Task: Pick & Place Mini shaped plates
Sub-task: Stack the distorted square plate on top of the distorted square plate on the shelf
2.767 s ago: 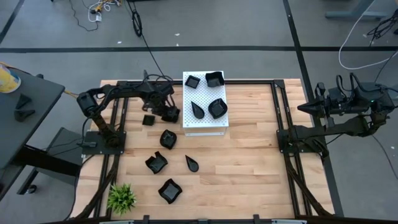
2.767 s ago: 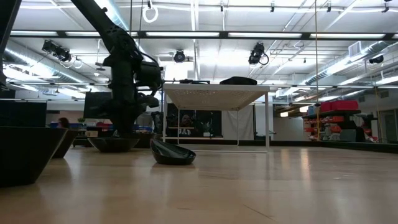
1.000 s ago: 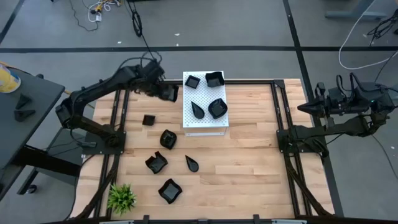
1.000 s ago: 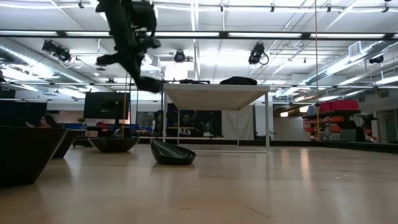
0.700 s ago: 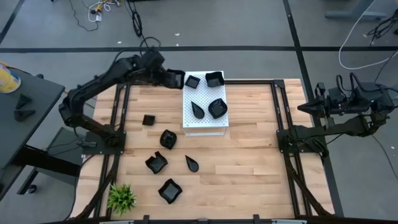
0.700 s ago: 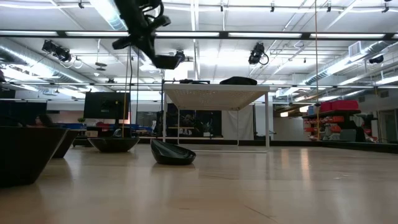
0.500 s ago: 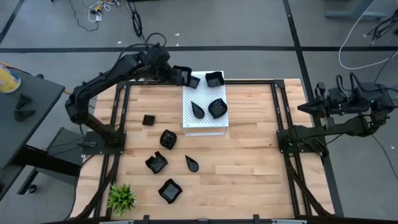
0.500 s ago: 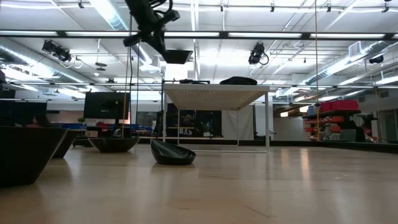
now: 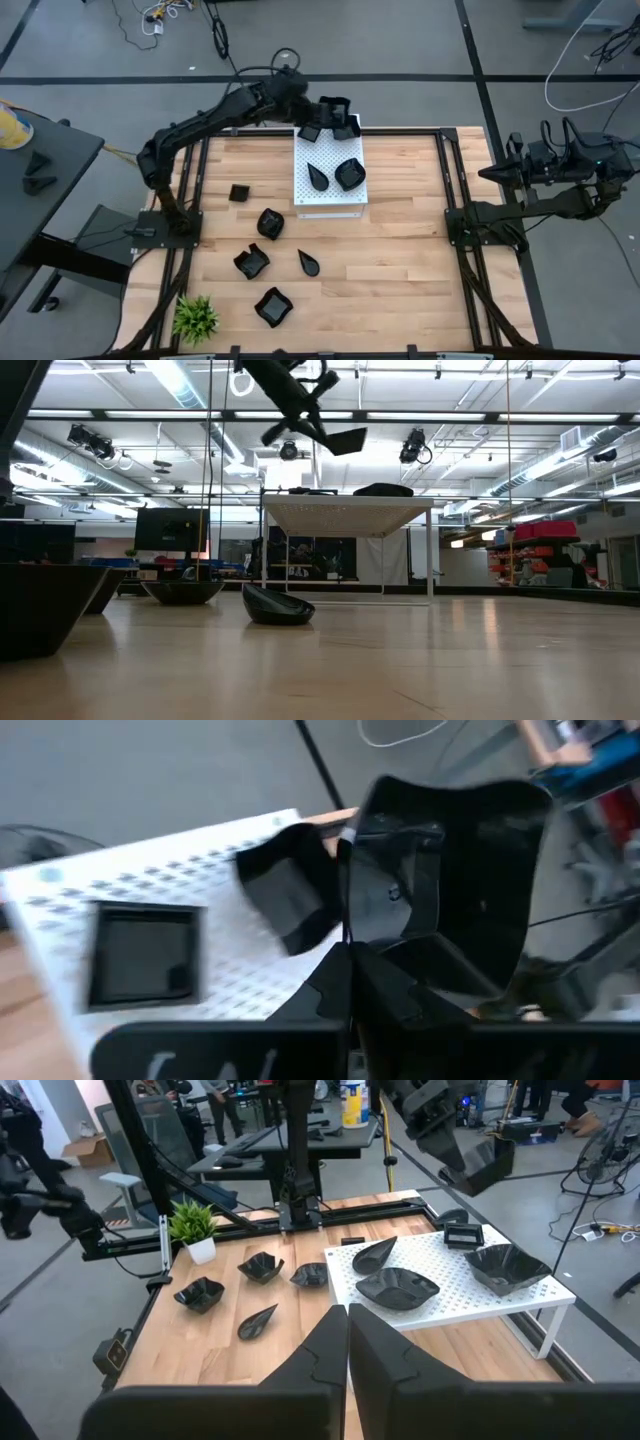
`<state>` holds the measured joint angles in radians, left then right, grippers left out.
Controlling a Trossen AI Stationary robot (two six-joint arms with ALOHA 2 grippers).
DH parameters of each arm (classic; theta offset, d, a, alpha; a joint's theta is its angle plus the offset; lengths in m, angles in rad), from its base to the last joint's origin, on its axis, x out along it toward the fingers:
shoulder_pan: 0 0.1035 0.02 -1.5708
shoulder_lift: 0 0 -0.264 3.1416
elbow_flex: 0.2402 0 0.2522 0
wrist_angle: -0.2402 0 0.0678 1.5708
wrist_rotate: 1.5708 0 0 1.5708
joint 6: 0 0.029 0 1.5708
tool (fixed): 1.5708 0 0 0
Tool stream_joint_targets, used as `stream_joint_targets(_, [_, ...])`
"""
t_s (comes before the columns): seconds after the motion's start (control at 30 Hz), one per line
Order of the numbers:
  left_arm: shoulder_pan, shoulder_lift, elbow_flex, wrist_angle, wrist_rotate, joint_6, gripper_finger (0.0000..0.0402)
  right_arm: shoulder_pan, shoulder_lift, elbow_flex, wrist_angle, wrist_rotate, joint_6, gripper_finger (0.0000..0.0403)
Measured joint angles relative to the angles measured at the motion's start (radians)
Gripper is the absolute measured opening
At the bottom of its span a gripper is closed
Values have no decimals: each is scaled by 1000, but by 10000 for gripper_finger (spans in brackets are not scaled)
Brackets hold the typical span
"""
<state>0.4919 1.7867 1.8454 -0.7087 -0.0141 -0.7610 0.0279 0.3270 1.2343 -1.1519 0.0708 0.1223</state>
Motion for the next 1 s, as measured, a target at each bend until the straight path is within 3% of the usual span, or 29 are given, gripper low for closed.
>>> stream_joint_targets(0.27, [-19,83,16,133,93,-143,15,0,0,0,0,0,0,19])
stream_joint_targets(0.6, [-8,123,17,172,89,-277,7,0,0,0,0,0,0,19])
stream_joint_targets(1.0, [20,176,17,159,109,-304,6,0,0,0,0,0,0,19])
